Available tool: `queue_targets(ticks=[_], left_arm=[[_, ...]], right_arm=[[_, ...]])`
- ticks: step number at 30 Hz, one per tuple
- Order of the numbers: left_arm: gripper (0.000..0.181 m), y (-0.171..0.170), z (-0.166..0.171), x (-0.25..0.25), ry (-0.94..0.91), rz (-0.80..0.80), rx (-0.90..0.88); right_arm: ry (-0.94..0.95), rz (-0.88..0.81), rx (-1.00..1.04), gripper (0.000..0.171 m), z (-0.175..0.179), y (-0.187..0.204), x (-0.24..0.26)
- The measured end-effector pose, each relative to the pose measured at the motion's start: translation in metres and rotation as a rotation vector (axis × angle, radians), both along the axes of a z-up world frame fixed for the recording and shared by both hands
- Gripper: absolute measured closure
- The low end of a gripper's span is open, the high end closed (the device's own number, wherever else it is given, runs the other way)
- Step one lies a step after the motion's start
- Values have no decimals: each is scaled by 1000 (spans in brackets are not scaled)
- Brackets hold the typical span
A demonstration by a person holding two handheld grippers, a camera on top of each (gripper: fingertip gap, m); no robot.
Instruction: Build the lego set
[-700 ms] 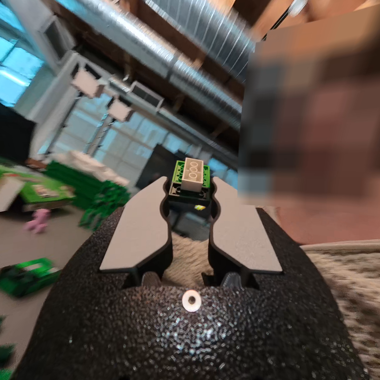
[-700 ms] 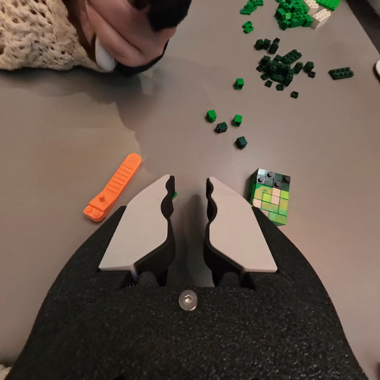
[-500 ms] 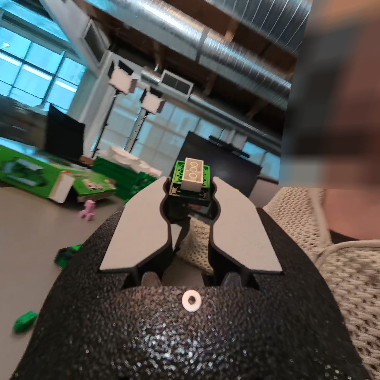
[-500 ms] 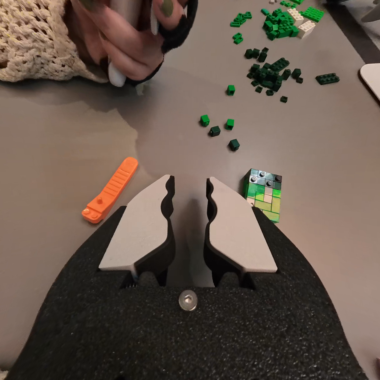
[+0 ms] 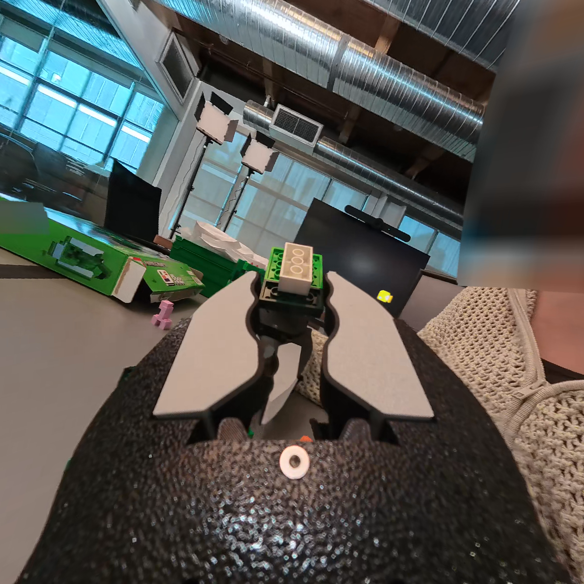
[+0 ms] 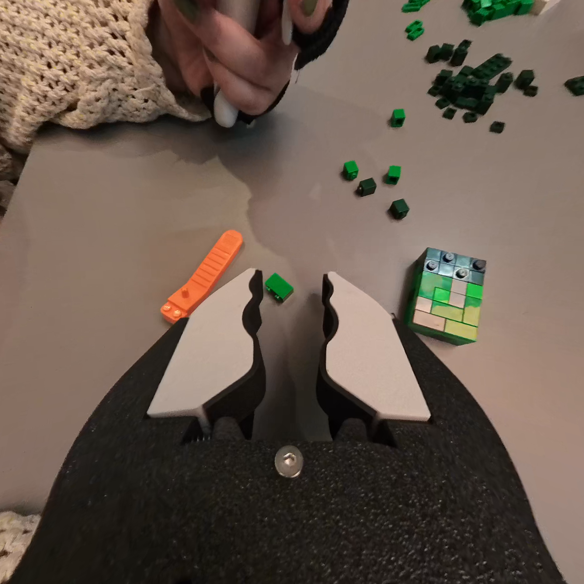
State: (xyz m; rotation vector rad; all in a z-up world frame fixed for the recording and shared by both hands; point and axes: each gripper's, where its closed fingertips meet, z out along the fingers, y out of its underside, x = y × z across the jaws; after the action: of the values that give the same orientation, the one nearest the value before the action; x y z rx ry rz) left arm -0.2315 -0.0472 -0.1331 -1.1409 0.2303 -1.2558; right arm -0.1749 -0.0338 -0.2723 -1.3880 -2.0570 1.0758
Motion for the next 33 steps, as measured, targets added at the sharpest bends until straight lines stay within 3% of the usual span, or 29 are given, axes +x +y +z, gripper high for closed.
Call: queue_targets(ticks=[5, 12, 20, 33], left_arm=[[144, 7, 1, -17, 30, 155, 17], [144, 29, -23, -37, 209, 403, -90], [144, 33, -34, -30, 358, 449, -89], [144, 35, -38, -29, 377, 446, -109]], right_arm=[[0, 7, -19, 131, 1, -1, 2], [-43, 31, -36, 135, -4, -6, 5], [-33, 56, -3, 136, -4, -11, 3], [-69, 83, 39, 149, -7, -12, 9]])
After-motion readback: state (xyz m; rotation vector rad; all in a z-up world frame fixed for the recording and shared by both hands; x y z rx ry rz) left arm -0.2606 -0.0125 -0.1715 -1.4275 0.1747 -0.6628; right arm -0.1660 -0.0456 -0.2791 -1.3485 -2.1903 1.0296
